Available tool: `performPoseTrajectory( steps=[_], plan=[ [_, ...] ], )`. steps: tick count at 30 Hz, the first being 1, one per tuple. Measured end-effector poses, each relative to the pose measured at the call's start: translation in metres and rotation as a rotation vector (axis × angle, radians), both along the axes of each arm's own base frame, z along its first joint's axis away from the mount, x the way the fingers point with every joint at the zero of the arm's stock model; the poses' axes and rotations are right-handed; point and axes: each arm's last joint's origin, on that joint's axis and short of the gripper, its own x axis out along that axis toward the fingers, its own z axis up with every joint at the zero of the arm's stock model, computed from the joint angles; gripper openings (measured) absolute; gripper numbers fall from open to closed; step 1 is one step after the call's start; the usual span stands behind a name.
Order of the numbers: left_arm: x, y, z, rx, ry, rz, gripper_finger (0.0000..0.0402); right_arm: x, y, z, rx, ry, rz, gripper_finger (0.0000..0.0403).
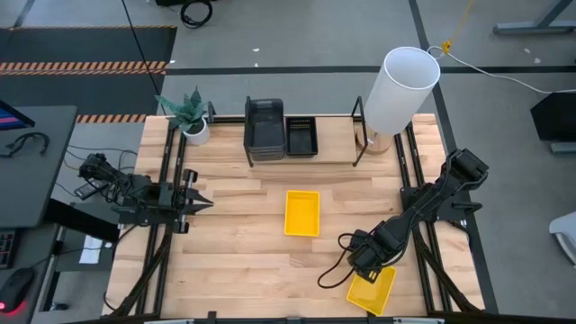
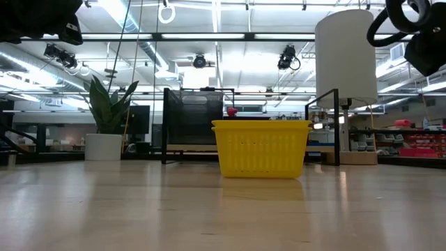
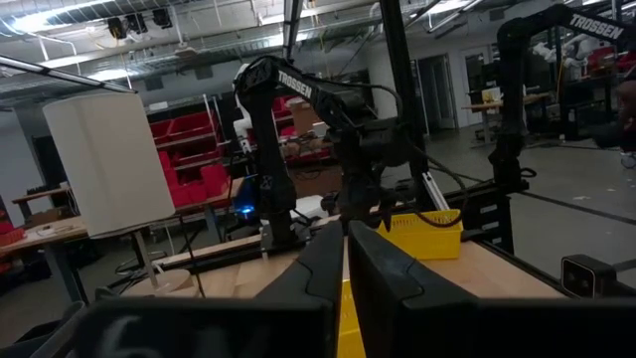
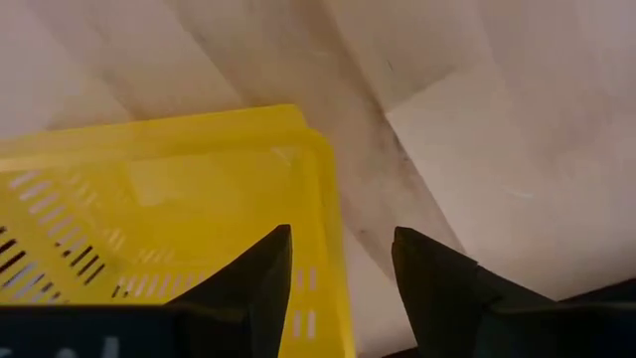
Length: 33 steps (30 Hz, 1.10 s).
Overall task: Stack baskets on shelf by color
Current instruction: Stack the bottom yellow basket on top of the top yellow basket
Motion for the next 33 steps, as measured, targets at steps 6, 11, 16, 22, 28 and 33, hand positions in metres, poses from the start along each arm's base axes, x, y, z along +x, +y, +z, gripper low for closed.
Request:
performPoseTrajectory(
  steps=[6,11,16,22,28,33],
  plan=[
    [0.0,0.0,0.0,0.0,0.0,0.0,0.0034,0.0,-0.001,-0.004,-0.017,-0.028,0.0,0.0179],
    [0.0,0.0,0.0,0.0,0.0,0.0,0.0034,-0.001,-0.001,-0.016,0.001,-0.06,-0.02,0.0168],
    [0.0,0.0,0.0,0.0,0.0,0.0,0.0027,-0.006,-0.003,-0.025,0.0,-0.054,-0.027,0.014],
    [0.0,0.0,0.0,0.0,0.0,0.0,0.003,-0.006,-0.003,-0.025,-0.005,-0.058,-0.025,0.0078],
    [0.0,0.0,0.0,0.0,0.0,0.0,0.0036,-0.005,-0.003,-0.025,-0.005,-0.063,-0.025,0.0008],
    [0.0,0.0,0.0,0.0,0.0,0.0,0.0029,0.006,-0.008,-0.018,0.018,-0.086,-0.01,0.001]
  ],
)
